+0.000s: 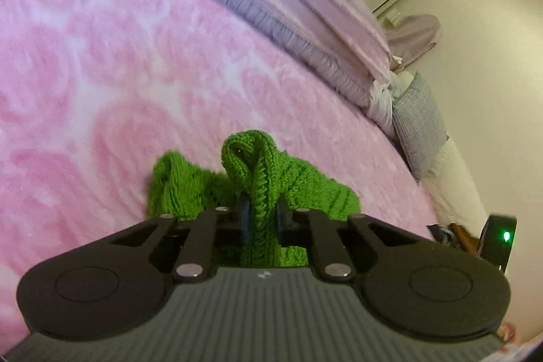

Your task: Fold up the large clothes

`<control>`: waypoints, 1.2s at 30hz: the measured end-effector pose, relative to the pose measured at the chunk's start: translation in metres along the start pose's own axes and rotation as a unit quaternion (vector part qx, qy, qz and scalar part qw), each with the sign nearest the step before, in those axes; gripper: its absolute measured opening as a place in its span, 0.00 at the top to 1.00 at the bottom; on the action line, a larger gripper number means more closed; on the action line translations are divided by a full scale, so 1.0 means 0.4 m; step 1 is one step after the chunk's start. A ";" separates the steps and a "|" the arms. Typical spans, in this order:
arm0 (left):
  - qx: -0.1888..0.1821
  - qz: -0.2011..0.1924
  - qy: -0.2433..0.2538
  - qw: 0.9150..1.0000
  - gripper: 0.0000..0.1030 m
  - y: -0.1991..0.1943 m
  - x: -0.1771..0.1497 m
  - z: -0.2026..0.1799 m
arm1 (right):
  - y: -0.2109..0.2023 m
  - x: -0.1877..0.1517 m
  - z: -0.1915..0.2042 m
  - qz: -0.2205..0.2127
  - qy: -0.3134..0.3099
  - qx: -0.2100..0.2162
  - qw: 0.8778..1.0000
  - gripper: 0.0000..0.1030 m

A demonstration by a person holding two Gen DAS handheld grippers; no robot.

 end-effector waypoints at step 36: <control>0.021 0.013 -0.105 0.994 0.60 -0.349 -0.390 -0.001 | -0.409 -0.441 0.070 -0.144 -0.287 0.170 0.932 0.55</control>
Point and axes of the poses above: each gripper's, at about its wrist camera, not at the fingertips, and y roughly the way its jaws point, z to its left, x to its top, the point moved 9 cm from there along y, roughly the way its jaws point, and after that the axes turned 3 degrees about -y, right-handed, at the moved point
